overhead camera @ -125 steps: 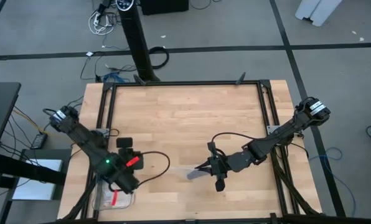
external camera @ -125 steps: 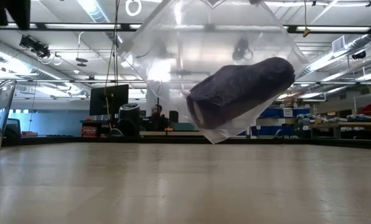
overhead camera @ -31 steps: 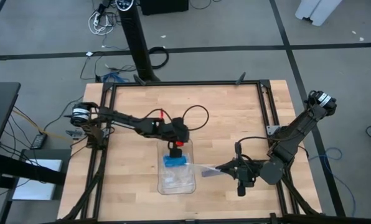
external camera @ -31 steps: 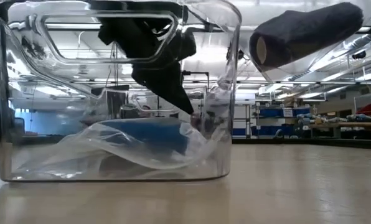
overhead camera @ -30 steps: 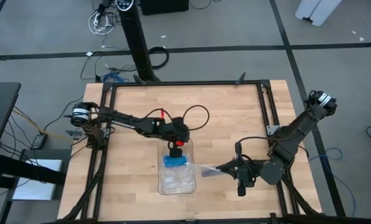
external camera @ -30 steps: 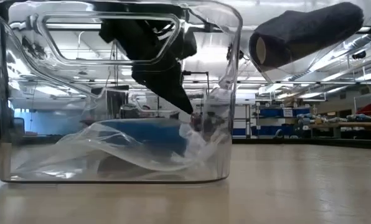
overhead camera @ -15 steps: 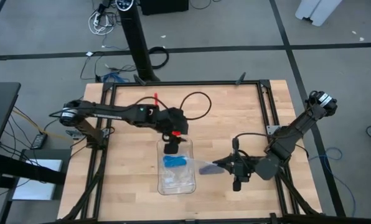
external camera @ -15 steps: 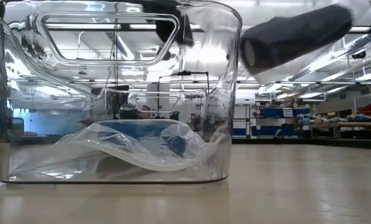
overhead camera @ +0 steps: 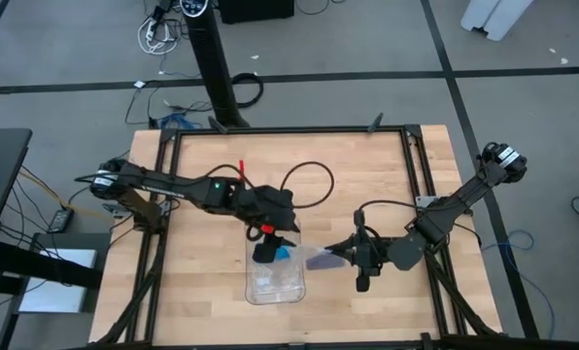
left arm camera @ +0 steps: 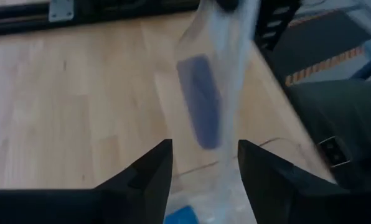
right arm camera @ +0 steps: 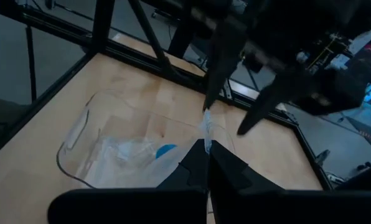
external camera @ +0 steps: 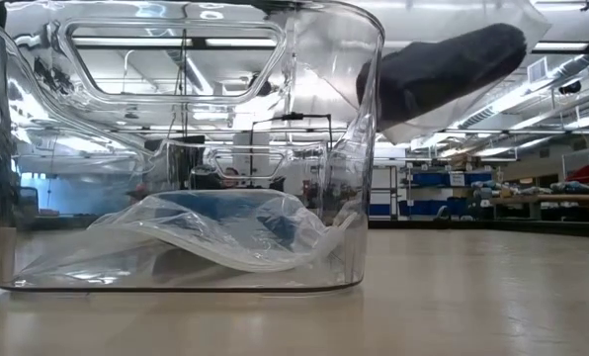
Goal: Roll bandage
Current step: Put the transparent zip bag into the transparent bin
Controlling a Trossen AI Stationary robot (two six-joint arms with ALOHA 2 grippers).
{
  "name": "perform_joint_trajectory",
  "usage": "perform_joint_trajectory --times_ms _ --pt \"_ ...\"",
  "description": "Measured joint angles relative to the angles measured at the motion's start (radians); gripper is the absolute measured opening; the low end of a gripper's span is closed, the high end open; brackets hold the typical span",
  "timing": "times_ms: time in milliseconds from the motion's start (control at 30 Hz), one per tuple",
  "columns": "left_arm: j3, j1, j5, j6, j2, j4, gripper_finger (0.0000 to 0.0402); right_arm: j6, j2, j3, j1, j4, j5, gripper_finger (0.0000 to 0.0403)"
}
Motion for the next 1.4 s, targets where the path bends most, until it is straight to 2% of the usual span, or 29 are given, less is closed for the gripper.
perform_joint_trajectory --times_ms 300,400,500,633,700,800,1000,1167,1300,1400 --pt "-0.001 -0.027 -0.06 0.033 0.074 0.104 0.0187 -0.015 0.0 0.0 -0.013 0.028 -0.034 0.0" --pt "-0.001 -0.044 -0.078 0.068 0.093 0.127 0.0169 -0.015 0.0 0.0 -0.012 0.028 -0.034 0.0" --pt "-0.001 -0.076 -0.152 0.129 0.097 0.123 0.0128 -0.012 0.0 0.0 -0.012 0.022 -0.033 0.0" --pt "-0.001 -0.112 -0.264 0.164 0.097 0.118 0.0032 -0.003 0.0 0.0 -0.013 0.022 -0.033 0.0" --pt "-0.001 -0.127 -0.313 0.165 0.097 0.105 0.0011 0.021 0.0 0.0 -0.013 0.021 -0.032 0.0002" --pt "0.014 -0.154 -0.406 0.172 0.096 0.017 0.0006 0.044 0.001 0.0 -0.015 0.016 -0.029 0.0018" --pt "0.083 -0.199 -0.621 0.159 0.092 -0.17 0.0003 0.071 0.0 0.0 -0.007 0.0 0.015 0.0073" --pt "0.204 -0.219 -0.683 0.102 0.089 -0.335 0.0002 0.071 -0.005 0.0 -0.002 -0.006 0.055 0.0103" --pt "0.265 -0.225 -0.715 0.0 0.087 -0.456 0.0002 0.072 -0.008 0.0 -0.002 -0.015 0.06 0.0106" --pt "0.264 -0.233 -0.729 -0.073 0.088 -0.542 0.0001 0.072 -0.01 0.0 0.0 -0.016 0.06 0.0103"
